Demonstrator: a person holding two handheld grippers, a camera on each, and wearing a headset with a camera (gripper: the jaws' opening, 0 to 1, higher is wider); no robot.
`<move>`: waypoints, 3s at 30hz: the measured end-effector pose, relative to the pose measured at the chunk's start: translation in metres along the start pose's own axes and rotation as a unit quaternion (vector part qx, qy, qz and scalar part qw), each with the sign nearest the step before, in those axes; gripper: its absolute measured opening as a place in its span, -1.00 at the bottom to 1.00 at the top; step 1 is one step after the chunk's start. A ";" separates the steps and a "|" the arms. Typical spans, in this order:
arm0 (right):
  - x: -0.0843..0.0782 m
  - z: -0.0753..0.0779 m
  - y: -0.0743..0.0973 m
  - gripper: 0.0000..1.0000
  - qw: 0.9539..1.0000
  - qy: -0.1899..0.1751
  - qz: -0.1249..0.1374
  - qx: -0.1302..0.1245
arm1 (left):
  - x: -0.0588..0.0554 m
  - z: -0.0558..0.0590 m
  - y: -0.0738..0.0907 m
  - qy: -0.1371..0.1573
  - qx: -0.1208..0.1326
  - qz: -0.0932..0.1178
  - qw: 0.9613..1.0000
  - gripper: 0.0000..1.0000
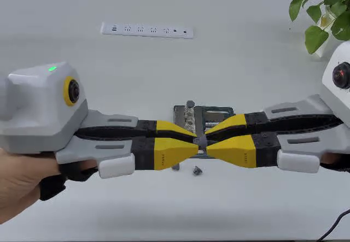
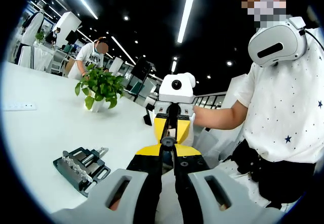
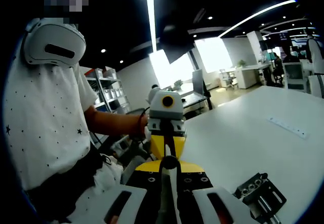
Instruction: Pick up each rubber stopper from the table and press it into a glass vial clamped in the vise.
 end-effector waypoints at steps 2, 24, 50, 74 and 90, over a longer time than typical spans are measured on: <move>0.000 0.000 0.000 -0.91 1.000 0.000 -0.002 0.000 | 0.000 0.000 0.000 0.000 0.002 0.000 1.000 -0.92; -0.009 0.037 0.014 -0.90 0.997 -0.012 -0.054 -0.045 | -0.014 -0.030 0.027 -0.030 0.102 -0.007 0.994 -0.64; -0.036 0.119 -0.004 -0.90 0.973 0.003 -0.215 -0.081 | -0.048 -0.083 0.043 -0.090 0.225 -0.077 0.967 0.11; -0.088 0.179 -0.027 -0.90 0.909 0.098 -0.401 -0.061 | -0.070 -0.111 0.049 -0.117 0.263 -0.115 0.951 0.55; -0.115 0.197 -0.041 -0.90 0.870 0.129 -0.475 -0.041 | -0.076 -0.115 0.053 -0.109 0.264 -0.099 0.953 0.75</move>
Point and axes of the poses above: the centre of the closed fingertips' face, and the gripper's own axes: y roughly backward along the fingers, z roughly to its right, x roughly out of its top, the point moved 2 cm from there along y, roughly backward along the fingers, and after that the axes turned 9 degrees about y, right-handed, at the moved point
